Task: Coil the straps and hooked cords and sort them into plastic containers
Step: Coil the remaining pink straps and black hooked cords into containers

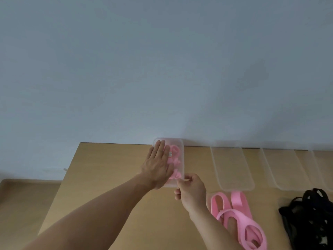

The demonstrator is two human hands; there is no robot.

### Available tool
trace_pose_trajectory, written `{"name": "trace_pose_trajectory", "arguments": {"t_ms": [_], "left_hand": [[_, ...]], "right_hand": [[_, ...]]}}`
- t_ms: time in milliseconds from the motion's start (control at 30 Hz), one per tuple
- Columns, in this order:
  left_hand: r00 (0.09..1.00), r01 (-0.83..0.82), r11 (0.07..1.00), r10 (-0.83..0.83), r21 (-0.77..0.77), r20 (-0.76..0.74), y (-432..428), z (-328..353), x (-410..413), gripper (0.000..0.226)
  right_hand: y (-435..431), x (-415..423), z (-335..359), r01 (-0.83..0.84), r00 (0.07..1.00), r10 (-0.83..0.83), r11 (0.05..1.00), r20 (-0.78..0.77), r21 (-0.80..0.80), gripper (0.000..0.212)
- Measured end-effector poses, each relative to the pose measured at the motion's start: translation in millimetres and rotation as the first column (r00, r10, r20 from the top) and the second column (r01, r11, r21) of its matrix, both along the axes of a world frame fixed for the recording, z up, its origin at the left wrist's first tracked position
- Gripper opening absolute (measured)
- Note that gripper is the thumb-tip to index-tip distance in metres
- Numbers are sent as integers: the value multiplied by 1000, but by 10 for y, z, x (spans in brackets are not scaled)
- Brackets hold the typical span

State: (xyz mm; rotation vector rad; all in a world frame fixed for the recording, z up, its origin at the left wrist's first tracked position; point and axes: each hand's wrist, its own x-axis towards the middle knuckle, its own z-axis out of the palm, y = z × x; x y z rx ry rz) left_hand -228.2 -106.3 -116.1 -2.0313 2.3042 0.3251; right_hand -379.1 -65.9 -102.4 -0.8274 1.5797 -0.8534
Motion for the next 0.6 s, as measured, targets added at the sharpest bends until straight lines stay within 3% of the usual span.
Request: {"name": "trace_pose_trajectory", "arguments": {"t_ms": [200,267,333,400,500,600], "left_hand": [[996,-43,996,36,78,78,3,174,-60,70],[995,-81,995,77,60,70,-3,327,-153,66],[996,-89,995,89,-46,12,25,501,-296,58],[992,-90,985,75,-144,-102,84,668,-468,51],[951,-136,981,91,-135,-297,264,834,-740,46],[945,-93,992,59,-90,-323,550,850,-942,43]], "right_hand": [[-3,-136,77,-210,976,212,977,-53,34,15],[-45,-272,168,-348,910,342,937,-235,15,19],[-94,-446,279,-474,783,408,880,-470,-26,13],[-122,-639,414,-534,697,373,840,-613,-97,9],[-79,-959,624,-578,630,280,792,-724,-196,18],[81,-1322,720,-587,605,223,773,-764,-239,14]]}}
